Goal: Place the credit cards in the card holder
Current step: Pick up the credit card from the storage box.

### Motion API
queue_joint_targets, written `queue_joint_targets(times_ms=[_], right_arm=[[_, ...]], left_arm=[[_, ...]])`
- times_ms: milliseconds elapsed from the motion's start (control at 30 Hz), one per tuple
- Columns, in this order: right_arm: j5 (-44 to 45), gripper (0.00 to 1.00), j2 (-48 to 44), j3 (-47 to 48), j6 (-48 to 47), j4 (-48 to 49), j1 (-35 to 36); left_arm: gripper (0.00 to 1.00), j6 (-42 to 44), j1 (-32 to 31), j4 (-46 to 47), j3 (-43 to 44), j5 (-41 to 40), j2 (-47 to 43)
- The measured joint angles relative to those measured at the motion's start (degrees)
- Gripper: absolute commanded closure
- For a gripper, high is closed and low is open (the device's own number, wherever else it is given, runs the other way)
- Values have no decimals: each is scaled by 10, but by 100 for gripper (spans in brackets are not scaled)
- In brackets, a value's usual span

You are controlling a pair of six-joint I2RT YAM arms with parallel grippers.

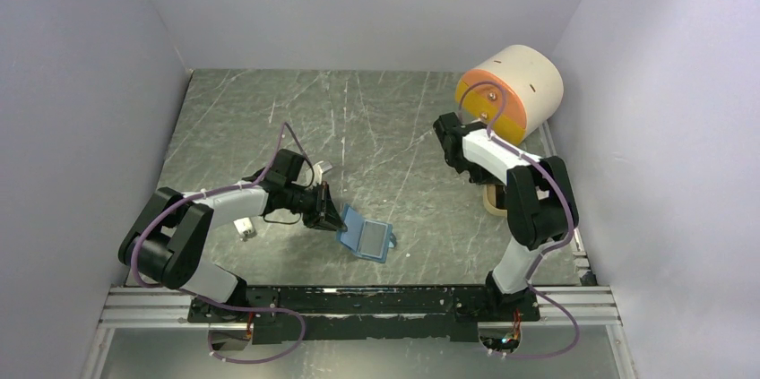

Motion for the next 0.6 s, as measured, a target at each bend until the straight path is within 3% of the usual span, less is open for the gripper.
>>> queue_joint_targets(times_ms=[300,600], right_arm=[[-34,100,-9,111,49,-82,50],[-147,100,-65,155,79,-50,135]], left_arm=[[91,0,0,-5,-1,-7,-2],[91,-41,3,8,-1,-18,-28]])
